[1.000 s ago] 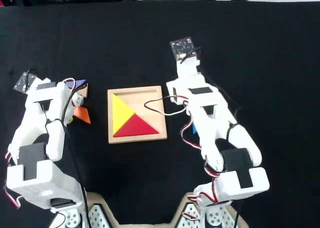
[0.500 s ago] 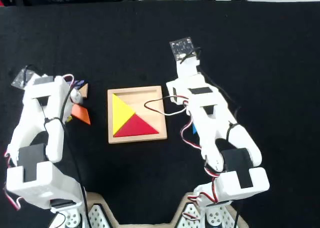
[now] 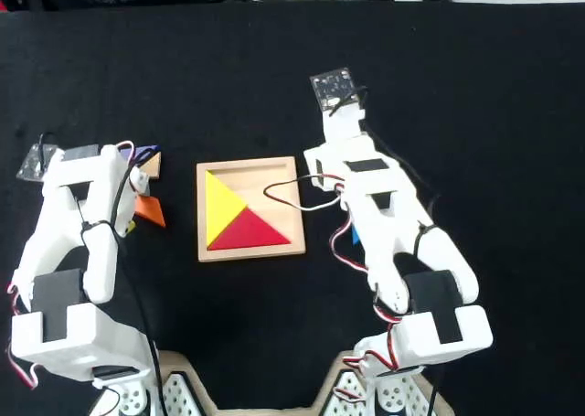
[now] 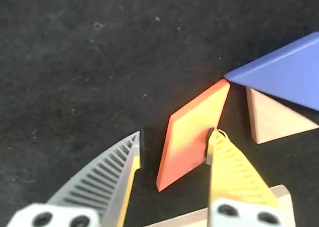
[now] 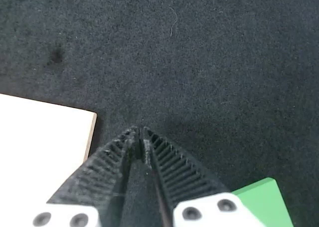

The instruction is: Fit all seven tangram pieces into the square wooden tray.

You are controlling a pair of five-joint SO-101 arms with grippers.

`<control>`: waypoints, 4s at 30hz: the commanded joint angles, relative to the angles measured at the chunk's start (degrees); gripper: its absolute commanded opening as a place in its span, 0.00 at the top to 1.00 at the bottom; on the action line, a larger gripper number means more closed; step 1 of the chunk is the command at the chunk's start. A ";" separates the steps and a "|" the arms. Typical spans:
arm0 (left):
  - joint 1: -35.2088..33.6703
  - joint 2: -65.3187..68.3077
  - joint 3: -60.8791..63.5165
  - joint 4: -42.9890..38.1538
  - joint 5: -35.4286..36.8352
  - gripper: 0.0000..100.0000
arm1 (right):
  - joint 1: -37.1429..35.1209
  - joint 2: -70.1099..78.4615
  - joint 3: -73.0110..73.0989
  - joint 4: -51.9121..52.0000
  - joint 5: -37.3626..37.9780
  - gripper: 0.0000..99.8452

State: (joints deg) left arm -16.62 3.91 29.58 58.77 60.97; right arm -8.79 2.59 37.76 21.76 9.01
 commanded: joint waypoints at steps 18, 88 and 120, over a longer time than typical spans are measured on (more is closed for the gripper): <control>-0.31 -2.29 3.56 -11.16 1.41 0.78 | -0.79 -0.13 -3.74 -0.18 0.44 0.99; 1.19 -11.34 0.66 3.52 -1.58 0.78 | -0.79 -0.13 -3.56 -0.18 0.53 0.99; -0.31 -9.14 1.27 -2.46 -3.52 0.78 | -0.79 -0.13 -3.56 -0.09 0.53 0.99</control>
State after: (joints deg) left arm -16.09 -1.01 34.77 54.02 57.89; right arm -8.79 2.59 37.76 21.76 9.01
